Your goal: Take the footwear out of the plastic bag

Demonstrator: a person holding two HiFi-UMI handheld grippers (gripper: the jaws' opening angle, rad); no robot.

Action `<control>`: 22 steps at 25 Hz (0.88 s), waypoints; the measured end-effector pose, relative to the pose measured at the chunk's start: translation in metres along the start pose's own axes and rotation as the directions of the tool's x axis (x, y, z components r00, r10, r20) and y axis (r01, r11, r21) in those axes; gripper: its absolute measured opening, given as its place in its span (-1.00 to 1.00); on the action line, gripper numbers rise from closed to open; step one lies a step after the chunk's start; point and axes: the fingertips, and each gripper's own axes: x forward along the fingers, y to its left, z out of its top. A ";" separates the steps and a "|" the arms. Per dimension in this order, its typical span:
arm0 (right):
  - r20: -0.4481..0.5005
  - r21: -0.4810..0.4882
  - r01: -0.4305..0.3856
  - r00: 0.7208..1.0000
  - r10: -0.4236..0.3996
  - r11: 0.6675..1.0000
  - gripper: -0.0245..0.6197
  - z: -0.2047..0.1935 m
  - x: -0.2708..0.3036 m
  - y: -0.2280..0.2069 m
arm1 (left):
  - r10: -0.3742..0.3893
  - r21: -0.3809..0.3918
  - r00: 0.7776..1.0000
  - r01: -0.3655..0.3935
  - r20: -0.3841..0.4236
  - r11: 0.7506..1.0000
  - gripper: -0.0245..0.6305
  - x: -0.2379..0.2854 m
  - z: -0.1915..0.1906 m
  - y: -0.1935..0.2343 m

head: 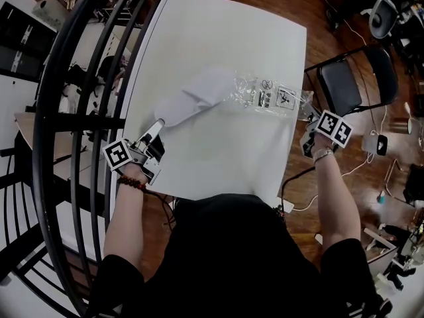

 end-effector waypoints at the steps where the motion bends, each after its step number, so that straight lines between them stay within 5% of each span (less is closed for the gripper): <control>1: 0.006 0.010 0.004 1.000 -0.004 1.000 -0.94 0.000 -0.001 -0.002 | 0.000 0.000 1.000 0.000 0.010 1.000 -0.71 0.000 0.001 0.001; 14: 0.081 0.213 0.086 0.991 -0.105 0.973 -0.94 -0.027 -0.019 -0.015 | 0.017 -0.049 0.983 -0.008 0.184 0.999 -0.71 -0.007 0.019 0.014; 22: 0.079 0.290 0.063 0.993 -0.090 0.955 -0.93 -0.058 -0.026 0.001 | 0.081 -0.030 0.983 -0.077 0.165 0.997 -0.70 -0.006 0.015 0.027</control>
